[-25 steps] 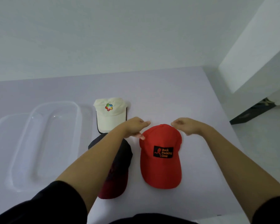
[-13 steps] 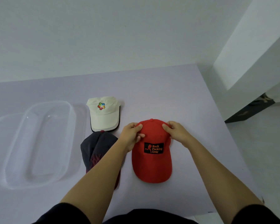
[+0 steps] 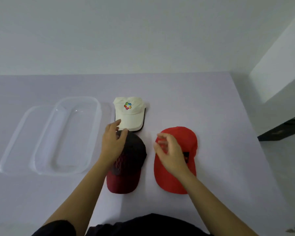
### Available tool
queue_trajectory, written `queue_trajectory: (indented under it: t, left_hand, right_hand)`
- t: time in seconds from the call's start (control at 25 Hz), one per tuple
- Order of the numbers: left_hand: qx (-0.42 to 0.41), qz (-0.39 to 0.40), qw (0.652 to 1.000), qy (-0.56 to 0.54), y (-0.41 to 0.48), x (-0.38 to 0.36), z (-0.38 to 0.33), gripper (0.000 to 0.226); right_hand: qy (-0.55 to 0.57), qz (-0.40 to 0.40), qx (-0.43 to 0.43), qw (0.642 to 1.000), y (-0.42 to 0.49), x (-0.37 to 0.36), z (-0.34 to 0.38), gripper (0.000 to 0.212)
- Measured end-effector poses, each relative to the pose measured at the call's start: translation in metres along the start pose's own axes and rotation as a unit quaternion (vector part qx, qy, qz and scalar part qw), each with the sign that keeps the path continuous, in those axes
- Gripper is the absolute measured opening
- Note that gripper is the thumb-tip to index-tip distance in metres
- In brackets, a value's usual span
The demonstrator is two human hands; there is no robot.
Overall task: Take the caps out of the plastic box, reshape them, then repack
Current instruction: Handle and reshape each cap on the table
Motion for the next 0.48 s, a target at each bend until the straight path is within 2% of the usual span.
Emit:
queue_trajectory:
  t: [0.08, 0.16, 0.2, 0.32, 0.4, 0.48]
  left_hand:
    - [0.067, 0.025, 0.997, 0.034, -0.014, 0.011, 0.039, 0.061]
    - [0.118, 0.076, 0.99, 0.033, -0.028, 0.007, 0.064, 0.076]
    - [0.142, 0.085, 0.986, -0.008, -0.033, 0.004, 0.072, 0.08]
    - [0.206, 0.056, 0.963, -0.166, -0.034, -0.002, 0.087, 0.085]
    - [0.238, 0.076, 0.95, -0.19, -0.032, -0.005, 0.093, 0.084]
    - [0.268, 0.105, 0.933, -0.215, -0.033, -0.008, 0.094, 0.067]
  right_hand:
    - [-0.045, 0.127, -0.07, 0.988, -0.014, -0.05, -0.013, 0.062]
    - [-0.106, 0.165, -0.118, 0.973, -0.015, -0.08, -0.033, 0.094]
    - [-0.122, 0.165, -0.128, 0.97, -0.011, -0.09, -0.039, 0.104]
    - [-0.092, 0.137, -0.16, 0.973, 0.006, -0.099, -0.048, 0.117]
    - [-0.071, 0.146, -0.192, 0.968, 0.014, -0.1, -0.055, 0.118]
    - [-0.064, 0.151, -0.193, 0.967, 0.017, -0.1, -0.061, 0.112]
Point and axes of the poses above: each hand's wrist, its own y-axis towards the middle knuckle, its own x-axis out of the back of the hand, z = x × y, the point moved 5 cm from there along y, towards the middle knuckle, and after that the axes turned 15 degrees about -x, right-handed, at the moved point
